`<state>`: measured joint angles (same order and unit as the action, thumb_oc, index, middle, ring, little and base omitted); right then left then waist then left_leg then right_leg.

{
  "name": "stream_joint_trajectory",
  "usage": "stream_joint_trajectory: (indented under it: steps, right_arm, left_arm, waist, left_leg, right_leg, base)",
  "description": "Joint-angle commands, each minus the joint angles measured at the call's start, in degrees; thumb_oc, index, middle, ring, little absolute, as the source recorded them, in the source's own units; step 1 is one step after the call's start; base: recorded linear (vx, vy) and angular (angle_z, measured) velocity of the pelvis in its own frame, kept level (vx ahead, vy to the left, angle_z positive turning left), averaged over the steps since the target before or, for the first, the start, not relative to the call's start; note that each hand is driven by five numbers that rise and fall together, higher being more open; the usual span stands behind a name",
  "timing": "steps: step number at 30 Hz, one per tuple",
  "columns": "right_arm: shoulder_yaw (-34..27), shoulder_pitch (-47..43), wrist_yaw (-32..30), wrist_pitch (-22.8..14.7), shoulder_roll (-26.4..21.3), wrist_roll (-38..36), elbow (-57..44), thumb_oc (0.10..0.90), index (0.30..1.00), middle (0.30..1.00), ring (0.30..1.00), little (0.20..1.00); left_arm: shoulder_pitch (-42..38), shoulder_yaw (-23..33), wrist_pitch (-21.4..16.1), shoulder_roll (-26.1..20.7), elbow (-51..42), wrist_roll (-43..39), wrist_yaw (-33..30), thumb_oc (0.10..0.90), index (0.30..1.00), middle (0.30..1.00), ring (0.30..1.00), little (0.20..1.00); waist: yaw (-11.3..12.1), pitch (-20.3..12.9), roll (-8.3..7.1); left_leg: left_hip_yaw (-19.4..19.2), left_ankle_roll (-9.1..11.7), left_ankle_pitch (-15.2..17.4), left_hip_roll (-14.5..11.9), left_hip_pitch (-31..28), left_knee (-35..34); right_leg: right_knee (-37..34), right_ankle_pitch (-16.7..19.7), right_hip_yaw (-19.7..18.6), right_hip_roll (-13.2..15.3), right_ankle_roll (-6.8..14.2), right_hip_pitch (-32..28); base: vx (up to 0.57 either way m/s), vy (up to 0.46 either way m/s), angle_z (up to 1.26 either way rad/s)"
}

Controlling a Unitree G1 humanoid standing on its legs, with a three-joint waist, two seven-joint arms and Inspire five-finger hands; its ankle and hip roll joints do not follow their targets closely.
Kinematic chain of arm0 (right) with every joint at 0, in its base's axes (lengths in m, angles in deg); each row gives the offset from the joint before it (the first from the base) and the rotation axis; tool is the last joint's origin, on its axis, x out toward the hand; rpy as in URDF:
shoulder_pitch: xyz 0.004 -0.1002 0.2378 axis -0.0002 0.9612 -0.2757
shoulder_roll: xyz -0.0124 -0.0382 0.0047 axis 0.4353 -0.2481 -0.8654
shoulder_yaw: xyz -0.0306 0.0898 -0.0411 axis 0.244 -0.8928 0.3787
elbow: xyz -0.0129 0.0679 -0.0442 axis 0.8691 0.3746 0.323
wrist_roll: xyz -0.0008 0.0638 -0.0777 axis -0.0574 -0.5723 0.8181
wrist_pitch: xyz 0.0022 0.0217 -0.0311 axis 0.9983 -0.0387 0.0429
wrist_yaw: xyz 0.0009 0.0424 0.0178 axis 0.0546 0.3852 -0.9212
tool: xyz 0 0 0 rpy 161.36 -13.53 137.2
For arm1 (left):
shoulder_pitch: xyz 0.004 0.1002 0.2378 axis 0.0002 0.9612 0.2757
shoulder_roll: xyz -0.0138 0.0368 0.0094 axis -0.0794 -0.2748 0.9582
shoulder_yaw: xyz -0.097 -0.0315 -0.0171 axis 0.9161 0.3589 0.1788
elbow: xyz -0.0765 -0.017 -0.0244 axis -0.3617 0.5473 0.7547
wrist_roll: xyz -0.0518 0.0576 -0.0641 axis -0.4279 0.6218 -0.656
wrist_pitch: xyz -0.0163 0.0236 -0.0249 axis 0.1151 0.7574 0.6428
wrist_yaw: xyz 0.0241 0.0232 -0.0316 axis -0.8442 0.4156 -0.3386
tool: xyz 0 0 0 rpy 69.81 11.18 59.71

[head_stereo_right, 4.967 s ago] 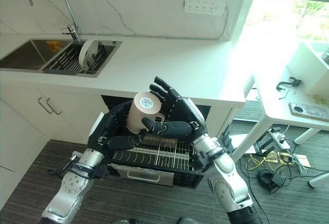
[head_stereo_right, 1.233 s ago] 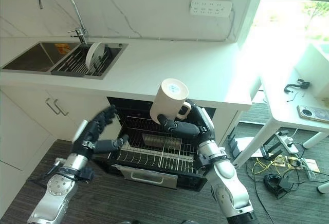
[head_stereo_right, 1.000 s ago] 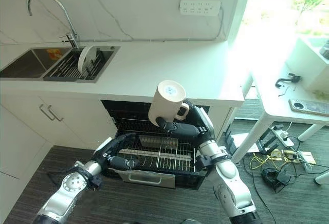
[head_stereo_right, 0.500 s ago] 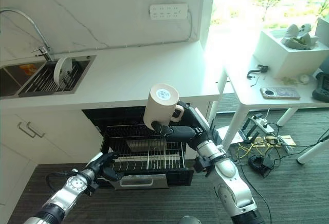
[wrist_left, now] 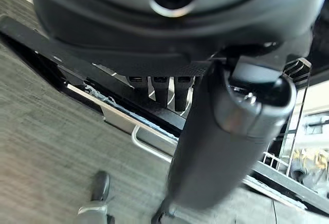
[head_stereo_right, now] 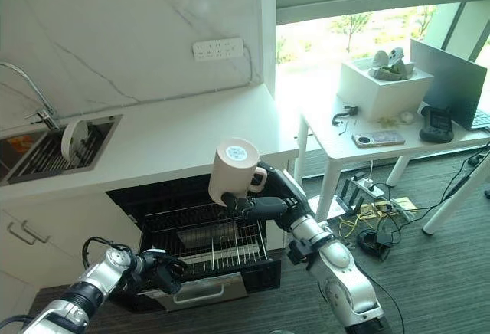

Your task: Place the dishes in the dishwasher.

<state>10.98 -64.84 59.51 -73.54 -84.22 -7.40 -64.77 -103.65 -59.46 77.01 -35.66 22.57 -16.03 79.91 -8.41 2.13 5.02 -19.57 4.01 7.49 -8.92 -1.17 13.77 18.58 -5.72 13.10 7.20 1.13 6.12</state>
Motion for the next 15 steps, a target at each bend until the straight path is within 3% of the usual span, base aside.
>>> stream_joint_trajectory:
  steps: [1,5,10,12,15]
  right_arm:
    - [-3.31,-7.75,2.23,-5.85,1.80,-4.76,-6.29,0.400,0.300,0.300,0.300,0.300]
    - [-4.06,-7.26,3.10,-6.19,0.89,-5.54,-5.68,0.400,0.300,0.300,0.300,0.300]
    - [-5.04,-6.43,3.09,-6.40,0.10,-5.80,-5.83,0.400,0.300,0.300,0.300,0.300]
    - [-5.19,-6.06,2.96,-6.78,-0.07,-5.83,-5.63,0.400,0.300,0.300,0.300,0.300]
    - [-5.99,-4.68,2.59,-7.48,-0.03,-5.29,-5.60,0.400,0.300,0.300,0.300,0.300]
  left_arm:
    - [10.54,-8.57,7.67,1.38,0.16,-3.51,36.52,0.800,0.900,0.900,0.900,0.900]
    - [11.49,-8.62,9.15,-1.13,-6.05,-4.56,42.89,0.800,0.900,0.900,0.900,0.900]
    - [11.54,-5.39,10.07,-3.70,-12.29,-11.24,39.71,0.800,0.900,0.900,0.900,0.900]
    - [11.46,-3.73,10.36,-4.44,-14.52,-16.28,34.20,0.800,0.900,0.900,0.900,0.900]
    - [10.95,3.12,8.29,-5.05,-19.26,-31.27,14.99,0.800,0.900,0.900,0.900,0.900]
  waist:
    - [0.09,3.15,-0.48]
    - [0.21,3.31,-0.37]
    - [0.89,3.15,-0.37]
    - [1.22,3.10,-0.44]
    - [2.28,2.89,-0.58]
  left_leg:
    - [0.19,-1.76,7.49,0.62,-0.54,3.41]
    - [0.46,-1.81,7.62,0.89,-0.52,3.41]
    - [0.92,-1.76,7.39,1.15,-0.26,3.41]
    - [1.12,-1.69,7.26,1.19,-0.20,3.41]
    - [1.63,-1.66,6.95,1.31,-0.02,3.41]
  right_leg:
    - [-1.39,-6.04,-1.31,0.50,7.05,-4.00]
    - [-1.39,-6.02,-1.23,0.60,7.09,-4.12]
    - [-1.39,-5.91,-0.67,0.99,7.09,-4.31]
    - [-1.39,-5.83,-0.38,1.14,7.11,-4.42]
    - [-1.39,-5.68,0.41,1.50,6.99,-4.69]
  base:
    - [0.00,0.000,0.00]
    - [0.00,0.004,-0.01]
    - [0.00,0.007,0.05]
    - [0.01,0.001,0.06]
    - [0.01,0.006,0.09]
